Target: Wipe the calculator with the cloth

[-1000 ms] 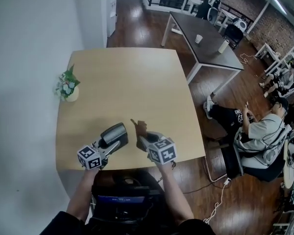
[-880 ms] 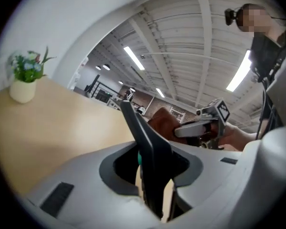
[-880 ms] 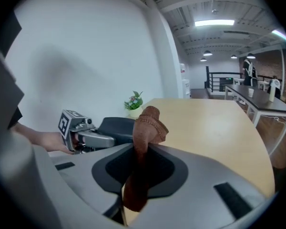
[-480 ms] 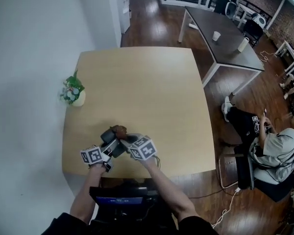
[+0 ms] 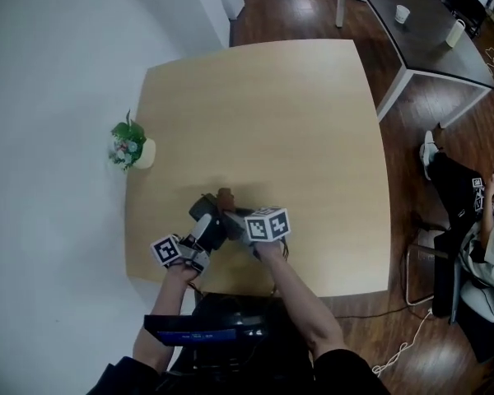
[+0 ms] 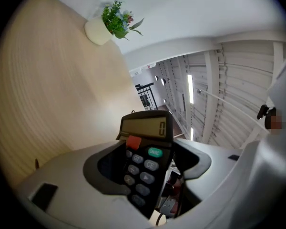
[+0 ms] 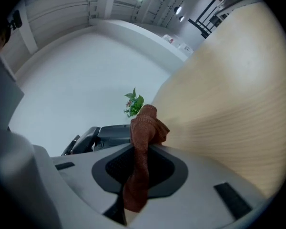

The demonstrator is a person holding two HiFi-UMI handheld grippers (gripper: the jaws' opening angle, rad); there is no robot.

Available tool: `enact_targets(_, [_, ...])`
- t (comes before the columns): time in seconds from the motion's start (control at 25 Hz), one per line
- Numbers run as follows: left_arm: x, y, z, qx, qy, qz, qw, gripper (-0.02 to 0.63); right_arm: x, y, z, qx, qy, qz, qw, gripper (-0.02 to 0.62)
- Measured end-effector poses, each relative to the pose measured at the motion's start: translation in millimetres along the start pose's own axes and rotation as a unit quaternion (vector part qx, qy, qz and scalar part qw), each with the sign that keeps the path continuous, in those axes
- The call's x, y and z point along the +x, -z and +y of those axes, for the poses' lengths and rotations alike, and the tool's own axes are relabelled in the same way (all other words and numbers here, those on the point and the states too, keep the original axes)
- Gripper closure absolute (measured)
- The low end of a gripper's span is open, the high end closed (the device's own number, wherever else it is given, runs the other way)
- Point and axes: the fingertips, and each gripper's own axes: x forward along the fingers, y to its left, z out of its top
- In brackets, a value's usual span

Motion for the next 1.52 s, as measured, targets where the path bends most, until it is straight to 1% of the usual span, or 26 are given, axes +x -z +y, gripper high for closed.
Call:
enact_targets(0.08, [7.1,2.1,-6.8,-0.011,0.011,-0.002,0.9999,0.309,-1.1,3.0,-11.6,0.011,0.014,0.009,1.0,0.528])
enact_targets(0.12, [13.0,4.8,-14.2,-0.009,0.024,0.0,0.9997,0.307,-3.6,4.5,-18.3,0.014,0.024,0.013,1.0,0.528])
enact_targets(0.2, [32.1,14.1,-31.4,0.009,0.053,0.018,0.9984,0.304,-13.0,4.6,-34.6,0.013,0.049,0.021,0.999,0.533])
enact_targets(0.24, [44.6,21.1,-36.5,0.024,0.057,0.035,0.9975,0.304,-20.0,2.0,-43.9,0.011,0.062,0.021,0.998,0.532])
enact_targets(0.32, [67.2,36.6,-36.2,0.049,0.051,0.068,0.9952,0.305,-37.7,-5.6,-61.3,0.003,0.092,0.017,0.996,0.532])
enact_targets(0.4, [78.5,43.0,-30.5,0.048,0.044,0.077,0.995,0.305,-58.2,-15.8,-75.1,-0.017,0.13,0.011,0.991,0.532])
enact_targets(0.48, [76.8,36.7,-27.7,0.034,0.041,0.06,0.9968,0.305,-84.2,-29.7,-86.2,-0.041,0.168,0.002,0.985,0.532])
enact_targets(0.56, [60.6,19.8,-20.4,0.029,0.025,0.026,0.9989,0.31,-114.2,-41.6,-95.3,-0.068,0.206,-0.007,0.976,0.532])
enact_targets(0.64, [32.1,-4.3,-0.9,0.024,-0.011,-0.022,0.9994,0.311,-134.6,-50.2,-100.3,-0.101,0.234,-0.009,0.967,0.531])
enact_targets(0.68, [16.9,-15.0,12.0,0.017,-0.032,-0.047,0.9982,0.311,-138.5,-54.6,-100.6,-0.122,0.242,-0.007,0.962,0.531])
enact_targets(0.76, [-4.6,-23.7,38.4,-0.008,-0.065,-0.084,0.9943,0.311,-133.8,-64.6,-97.7,-0.169,0.251,0.007,0.953,0.531])
enact_targets(0.84, [-8.3,-16.8,58.9,-0.03,-0.081,-0.091,0.9921,0.313,-111.1,-70.6,-92.0,-0.21,0.242,0.034,0.947,0.531])
enact_targets(0.88, [-5.8,-12.1,66.8,-0.038,-0.086,-0.091,0.9914,0.313,-93.8,-68.6,-90.0,-0.22,0.229,0.055,0.947,0.531])
enact_targets(0.96, [2.2,-6.2,75.6,-0.065,-0.084,-0.1,0.9893,0.313,-57.7,-51.6,-91.2,-0.207,0.201,0.105,0.952,0.531])
enact_targets(1.0, [6.4,-5.8,76.8,-0.078,-0.078,-0.107,0.9881,0.337,-44.4,-40.0,-93.1,-0.189,0.191,0.126,0.955,0.531])
enact_targets(1.04, [10.7,-7.1,76.8,-0.086,-0.072,-0.112,0.9874,0.34,-36.5,-30.7,-94.1,-0.169,0.185,0.137,0.958,0.531])
enact_targets(1.08, [15.3,-9.8,76.4,-0.087,-0.068,-0.113,0.9874,0.339,-33.9,-25.8,-93.6,-0.151,0.184,0.139,0.961,0.531])
enact_targets(1.16, [26.4,-18.2,76.7,-0.08,-0.066,-0.107,0.9889,0.339,-36.7,-25.6,-91.7,-0.117,0.186,0.12,0.968,0.532])
enact_targets(1.28, [50.7,-33.9,76.8,-0.069,-0.06,-0.081,0.9925,0.337,-43.7,-34.4,-97.1,-0.057,0.188,0.07,0.978,0.532])
enact_targets(1.32, [61.8,-38.6,75.7,-0.065,-0.054,-0.067,0.9942,0.337,-46.6,-39.9,-101.2,-0.043,0.193,0.054,0.979,0.532])
enact_targets(1.4, [84.1,-47.5,73.6,-0.057,-0.042,-0.041,0.9967,0.337,-51.7,-53.0,-110.4,-0.032,0.211,0.035,0.976,0.532])
enact_targets(1.52, [108.7,-60.0,72.7,-0.042,-0.028,-0.02,0.9985,0.337,-58.5,-70.4,-121.5,-0.028,0.232,0.017,0.972,0.532])
